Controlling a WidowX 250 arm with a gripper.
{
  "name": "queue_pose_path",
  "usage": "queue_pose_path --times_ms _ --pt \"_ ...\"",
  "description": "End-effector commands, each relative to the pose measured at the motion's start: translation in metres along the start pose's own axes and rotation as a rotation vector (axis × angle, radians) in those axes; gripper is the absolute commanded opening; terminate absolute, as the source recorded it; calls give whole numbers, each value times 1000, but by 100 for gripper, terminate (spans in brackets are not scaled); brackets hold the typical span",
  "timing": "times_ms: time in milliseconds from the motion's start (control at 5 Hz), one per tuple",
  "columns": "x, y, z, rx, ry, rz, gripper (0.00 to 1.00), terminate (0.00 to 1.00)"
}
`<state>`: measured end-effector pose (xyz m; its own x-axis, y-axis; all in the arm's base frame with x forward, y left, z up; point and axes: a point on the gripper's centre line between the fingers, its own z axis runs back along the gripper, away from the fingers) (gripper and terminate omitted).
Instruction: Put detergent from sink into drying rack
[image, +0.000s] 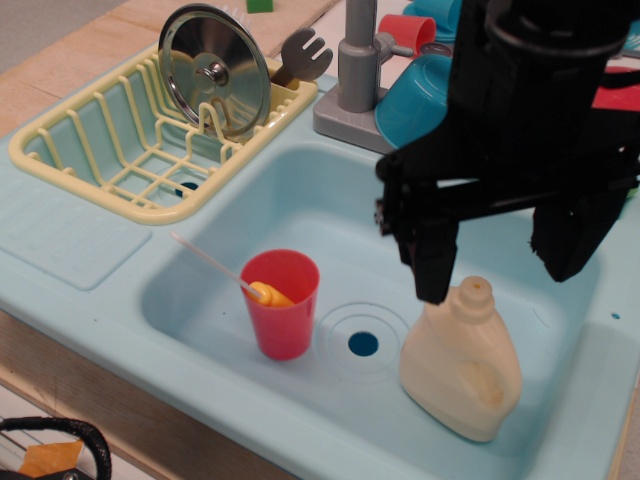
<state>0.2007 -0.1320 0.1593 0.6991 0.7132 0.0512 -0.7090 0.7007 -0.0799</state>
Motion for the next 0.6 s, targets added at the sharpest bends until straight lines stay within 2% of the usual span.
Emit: queue_pose_path --times_ms 0,200,400 --pt "1 2 -6 -59 -13 118 100 0" --pt "2 0 -10 -65 -27 158 100 0" --pt "6 -3 -19 -87 1 187 100 0"
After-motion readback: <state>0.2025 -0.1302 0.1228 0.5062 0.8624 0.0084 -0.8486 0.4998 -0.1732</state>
